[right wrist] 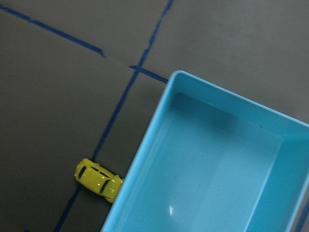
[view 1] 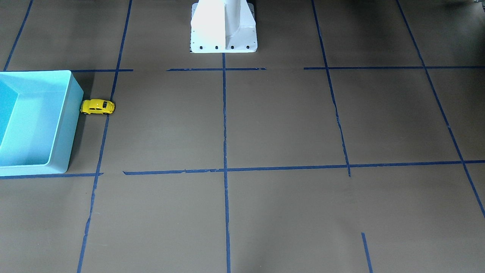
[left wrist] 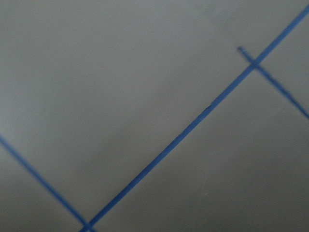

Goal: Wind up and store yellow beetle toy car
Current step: 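Move the right gripper down to the car beside the bin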

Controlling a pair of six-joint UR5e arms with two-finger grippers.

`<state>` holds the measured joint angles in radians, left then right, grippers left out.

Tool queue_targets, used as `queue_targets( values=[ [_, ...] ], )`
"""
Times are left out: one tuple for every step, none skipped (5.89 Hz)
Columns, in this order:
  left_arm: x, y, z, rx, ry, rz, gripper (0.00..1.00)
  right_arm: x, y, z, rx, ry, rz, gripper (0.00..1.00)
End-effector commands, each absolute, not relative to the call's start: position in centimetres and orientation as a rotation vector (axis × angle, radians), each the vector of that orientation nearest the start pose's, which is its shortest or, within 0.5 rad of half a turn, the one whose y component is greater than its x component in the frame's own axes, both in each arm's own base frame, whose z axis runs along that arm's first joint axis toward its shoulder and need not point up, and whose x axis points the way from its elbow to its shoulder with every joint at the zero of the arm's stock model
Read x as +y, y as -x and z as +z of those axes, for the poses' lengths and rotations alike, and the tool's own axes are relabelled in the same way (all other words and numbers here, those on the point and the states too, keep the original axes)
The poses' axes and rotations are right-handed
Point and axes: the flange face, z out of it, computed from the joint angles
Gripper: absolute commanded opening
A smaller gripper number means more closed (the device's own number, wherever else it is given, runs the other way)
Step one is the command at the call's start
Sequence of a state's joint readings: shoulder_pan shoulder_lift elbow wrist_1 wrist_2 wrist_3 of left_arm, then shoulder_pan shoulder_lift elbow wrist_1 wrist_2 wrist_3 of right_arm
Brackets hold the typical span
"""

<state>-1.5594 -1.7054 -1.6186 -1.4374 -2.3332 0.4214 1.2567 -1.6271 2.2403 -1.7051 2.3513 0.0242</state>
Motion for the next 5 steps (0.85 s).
queue_targets(
  values=[
    [-49.5, 11.4, 64.5, 0.798, -0.135, 0.264, 1.00, -38.1, 15.7, 31.3, -0.766, -0.461, -0.779, 1.00],
    [-49.2, 12.3, 64.9, 0.804, -0.092, 0.156, 1.00, -37.1, 17.8, 31.3, -0.758, -0.469, -0.877, 1.00],
    [-48.5, 12.3, 65.7, 0.808, -0.035, 0.024, 1.00, -36.9, 18.4, 31.8, -0.721, -0.502, -0.983, 1.00],
    [-48.9, 12.3, 65.9, 0.804, -0.037, 0.020, 1.00, -37.2, 20.4, 33.3, -0.623, -0.536, -1.122, 1.00],
    [-48.9, 12.3, 66.4, 0.801, -0.057, 0.029, 1.00, -36.5, 22.7, 34.0, -0.621, -0.516, -1.175, 1.00]
  ],
)
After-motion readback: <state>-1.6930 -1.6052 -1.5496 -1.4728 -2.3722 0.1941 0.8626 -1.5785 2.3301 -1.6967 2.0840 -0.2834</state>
